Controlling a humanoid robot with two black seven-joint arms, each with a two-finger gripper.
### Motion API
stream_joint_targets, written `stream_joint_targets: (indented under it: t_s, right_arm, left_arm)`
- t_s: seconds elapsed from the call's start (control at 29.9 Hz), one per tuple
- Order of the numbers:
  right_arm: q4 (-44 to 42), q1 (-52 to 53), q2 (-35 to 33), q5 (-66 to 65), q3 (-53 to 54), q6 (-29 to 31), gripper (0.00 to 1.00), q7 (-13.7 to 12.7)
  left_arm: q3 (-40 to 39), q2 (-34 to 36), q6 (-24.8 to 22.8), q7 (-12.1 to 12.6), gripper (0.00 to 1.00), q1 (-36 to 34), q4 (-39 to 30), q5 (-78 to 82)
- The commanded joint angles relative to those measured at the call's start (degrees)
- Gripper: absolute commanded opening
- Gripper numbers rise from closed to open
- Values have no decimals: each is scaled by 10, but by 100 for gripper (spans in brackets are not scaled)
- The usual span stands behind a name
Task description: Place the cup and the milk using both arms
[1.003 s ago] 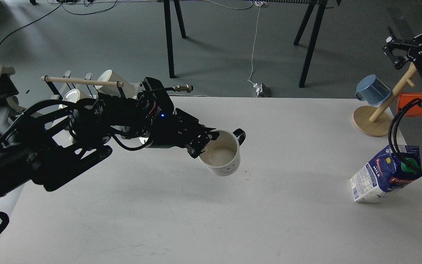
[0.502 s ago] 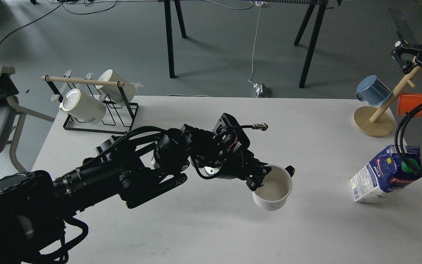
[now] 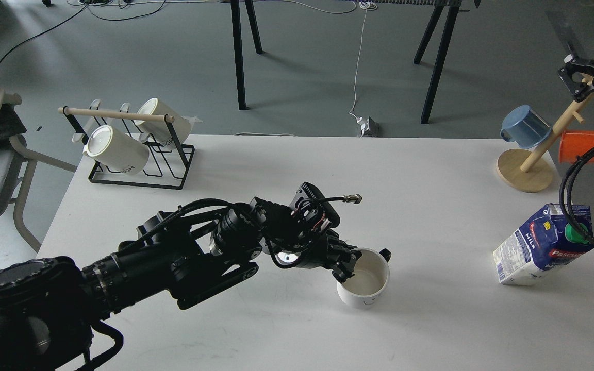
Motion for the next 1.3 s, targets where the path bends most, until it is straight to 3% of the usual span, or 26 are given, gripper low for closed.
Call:
stream_joint_targets:
  t_s: [0.0,0.13,0.23,0.3,0.37,0.47,0.6,0.67,0.8,1.04,1.27]
  right_arm:
    - [0,1,-1,0,0,0,99,0]
    - [0,0,-4,0,0,0,99,0]
    - [0,0,-6,0,0,0,99,0]
    - [1,1,-8,1,1,0,99,0]
    - [5,2,-20,0,7,0,99,-1]
    - [4,11,-36,0,17,0,99,-5]
    - [6,18,-41,0,20,0,99,-4]
    - [10,18,-51,0,20,0,99,-3]
    - [74,6,-71,0,17,0,99,-4]
    - [126,-67,-92,13,22,0,99,-4]
    - [240,-219,-149,83,63,0,99,-1]
  left_arm:
    - [0,0,0,0,19,0,0,0]
    - [0,0,0,0,21,0,0,0]
    - [-2,3,0,0,34,0,-3,0]
    - [-11,8,0,-2,37,-1,-8,0]
    - [-33,24,0,-4,46,-3,-15,0]
    - [-91,35,31,-8,56,-10,-15,0]
    - [-161,44,73,-11,77,-28,-16,-35]
    - [-213,47,99,-13,79,-31,-17,-103]
    - [-301,54,102,-21,86,-55,-9,-303]
    - [-311,122,108,-18,96,-101,52,-710]
    - [-309,179,91,-25,100,-82,111,-1078]
